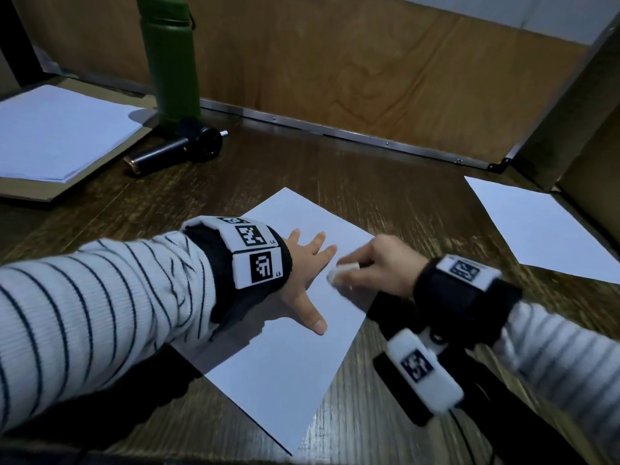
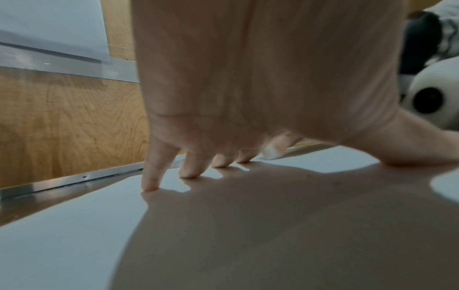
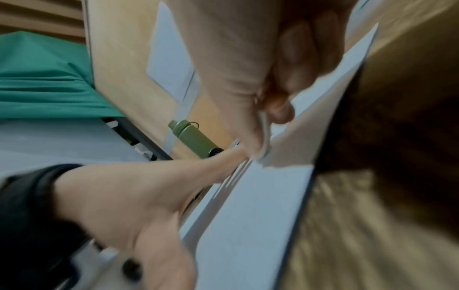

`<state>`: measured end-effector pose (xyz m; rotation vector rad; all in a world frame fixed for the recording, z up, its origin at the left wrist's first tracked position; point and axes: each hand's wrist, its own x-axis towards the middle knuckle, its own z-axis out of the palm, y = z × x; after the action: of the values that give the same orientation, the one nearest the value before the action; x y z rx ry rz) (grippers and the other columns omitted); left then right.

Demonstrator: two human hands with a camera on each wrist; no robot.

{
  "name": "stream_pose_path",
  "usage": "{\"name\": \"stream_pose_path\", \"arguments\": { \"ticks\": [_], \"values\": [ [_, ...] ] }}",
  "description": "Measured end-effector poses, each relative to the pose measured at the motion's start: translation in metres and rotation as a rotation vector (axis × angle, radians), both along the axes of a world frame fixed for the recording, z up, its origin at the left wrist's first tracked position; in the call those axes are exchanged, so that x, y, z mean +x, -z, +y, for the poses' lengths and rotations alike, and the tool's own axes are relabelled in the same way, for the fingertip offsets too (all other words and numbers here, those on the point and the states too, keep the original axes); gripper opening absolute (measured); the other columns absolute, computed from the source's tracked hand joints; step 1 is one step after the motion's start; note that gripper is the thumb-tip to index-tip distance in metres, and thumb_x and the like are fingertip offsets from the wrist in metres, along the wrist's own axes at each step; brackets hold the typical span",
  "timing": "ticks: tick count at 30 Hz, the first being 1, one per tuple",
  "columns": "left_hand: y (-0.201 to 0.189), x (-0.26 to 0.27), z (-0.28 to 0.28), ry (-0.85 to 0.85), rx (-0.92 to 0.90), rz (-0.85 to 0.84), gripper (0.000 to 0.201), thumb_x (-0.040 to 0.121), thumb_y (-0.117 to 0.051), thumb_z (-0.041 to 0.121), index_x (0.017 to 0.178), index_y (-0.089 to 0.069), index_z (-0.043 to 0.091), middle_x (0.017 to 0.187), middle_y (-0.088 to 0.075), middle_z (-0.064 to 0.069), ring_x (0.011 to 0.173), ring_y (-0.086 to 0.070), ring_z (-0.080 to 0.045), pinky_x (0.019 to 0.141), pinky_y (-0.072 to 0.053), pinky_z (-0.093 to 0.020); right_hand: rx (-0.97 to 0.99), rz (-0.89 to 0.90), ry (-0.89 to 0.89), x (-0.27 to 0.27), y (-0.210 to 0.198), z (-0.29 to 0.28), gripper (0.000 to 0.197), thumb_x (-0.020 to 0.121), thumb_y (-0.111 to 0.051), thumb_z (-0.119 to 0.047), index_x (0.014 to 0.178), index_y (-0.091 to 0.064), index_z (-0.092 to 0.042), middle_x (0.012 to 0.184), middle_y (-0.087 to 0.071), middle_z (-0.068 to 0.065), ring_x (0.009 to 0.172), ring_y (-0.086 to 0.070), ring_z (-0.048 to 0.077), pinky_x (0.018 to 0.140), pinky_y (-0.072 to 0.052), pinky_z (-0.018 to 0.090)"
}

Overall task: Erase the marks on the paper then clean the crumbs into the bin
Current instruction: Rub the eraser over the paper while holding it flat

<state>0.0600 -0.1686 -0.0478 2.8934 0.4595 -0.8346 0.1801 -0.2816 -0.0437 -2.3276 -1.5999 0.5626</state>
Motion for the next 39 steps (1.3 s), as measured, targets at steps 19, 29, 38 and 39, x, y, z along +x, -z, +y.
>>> {"name": "stream_pose_path", "arguments": {
  "ticks": [19,29,38,39],
  "values": [
    [0.001,0.000,0.000,-0.027,-0.006,-0.007,0.131,0.061,-0.062,0.076,0.147,0.020,0.020,0.156,0.025,0.001,0.144,0.016,-0.032,0.115,-0.010,-0.054,-0.009,0.076,-0.157,-0.016,0.003,-0.015,0.018,0.082,-0.065,-0.032,0.086,-0.075,-0.018,0.048,-0.052,-0.006,0.049,-0.047,-0.001,0.052,-0.035,0.009],
    [0.005,0.002,0.004,0.006,-0.013,0.003,0.130,0.058,-0.062,0.079,0.143,0.026,0.036,0.155,0.027,0.000,0.143,0.017,-0.036,0.113,-0.007,-0.060,0.070,0.092,0.080,0.015,0.005,0.002,0.016,0.082,-0.065,-0.038,0.088,-0.075,-0.028,0.053,-0.060,-0.021,0.059,-0.054,-0.006,0.059,-0.036,0.008],
    [0.005,0.001,0.003,-0.004,-0.009,0.008,0.130,0.059,-0.062,0.077,0.144,0.026,0.031,0.154,0.029,0.000,0.143,0.018,-0.035,0.114,-0.005,-0.059,-0.082,0.151,-0.031,0.011,-0.001,-0.008,0.015,0.078,-0.069,-0.034,0.086,-0.076,-0.024,0.062,-0.067,-0.011,0.058,-0.052,-0.006,0.067,-0.046,0.020],
    [0.004,0.001,0.003,-0.003,-0.009,0.005,0.130,0.059,-0.062,0.077,0.144,0.026,0.031,0.155,0.028,0.000,0.143,0.017,-0.035,0.113,-0.006,-0.059,-0.035,0.101,0.004,0.014,-0.001,0.001,0.015,0.079,-0.068,-0.034,0.086,-0.076,-0.023,0.060,-0.065,-0.011,0.056,-0.051,-0.006,0.065,-0.041,0.017]
  ]
}}
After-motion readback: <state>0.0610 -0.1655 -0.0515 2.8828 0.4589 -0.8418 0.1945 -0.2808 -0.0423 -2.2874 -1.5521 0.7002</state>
